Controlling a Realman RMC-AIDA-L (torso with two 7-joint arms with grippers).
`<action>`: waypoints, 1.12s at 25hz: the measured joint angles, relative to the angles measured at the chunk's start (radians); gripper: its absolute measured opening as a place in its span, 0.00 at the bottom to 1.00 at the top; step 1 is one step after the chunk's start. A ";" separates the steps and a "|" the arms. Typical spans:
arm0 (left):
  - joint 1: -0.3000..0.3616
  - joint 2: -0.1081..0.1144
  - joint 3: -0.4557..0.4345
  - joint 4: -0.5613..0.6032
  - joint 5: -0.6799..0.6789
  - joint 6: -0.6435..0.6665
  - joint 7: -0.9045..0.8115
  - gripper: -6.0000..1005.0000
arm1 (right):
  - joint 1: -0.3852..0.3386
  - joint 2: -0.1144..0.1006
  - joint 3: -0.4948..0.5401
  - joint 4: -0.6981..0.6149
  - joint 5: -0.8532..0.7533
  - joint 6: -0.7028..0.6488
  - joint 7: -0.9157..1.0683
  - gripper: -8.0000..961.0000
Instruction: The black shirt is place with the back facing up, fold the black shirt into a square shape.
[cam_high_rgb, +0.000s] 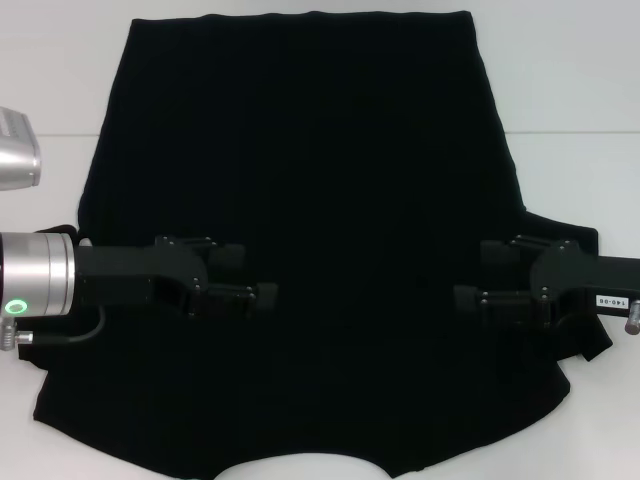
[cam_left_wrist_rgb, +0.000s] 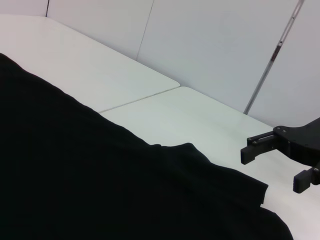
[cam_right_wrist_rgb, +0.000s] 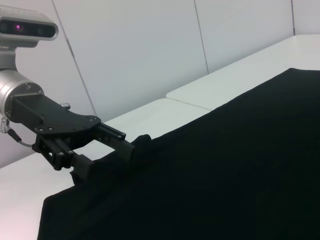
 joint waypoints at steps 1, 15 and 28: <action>0.000 0.000 0.001 0.000 0.000 0.000 0.000 0.86 | 0.000 0.000 0.000 0.000 0.000 0.000 0.000 0.98; 0.004 0.011 -0.085 -0.002 0.002 -0.006 -0.149 0.82 | 0.025 -0.016 0.018 -0.014 -0.001 0.072 0.245 0.97; 0.052 0.096 -0.381 0.013 0.180 0.051 -0.618 0.77 | 0.154 -0.208 0.011 0.015 -0.062 0.177 0.922 0.96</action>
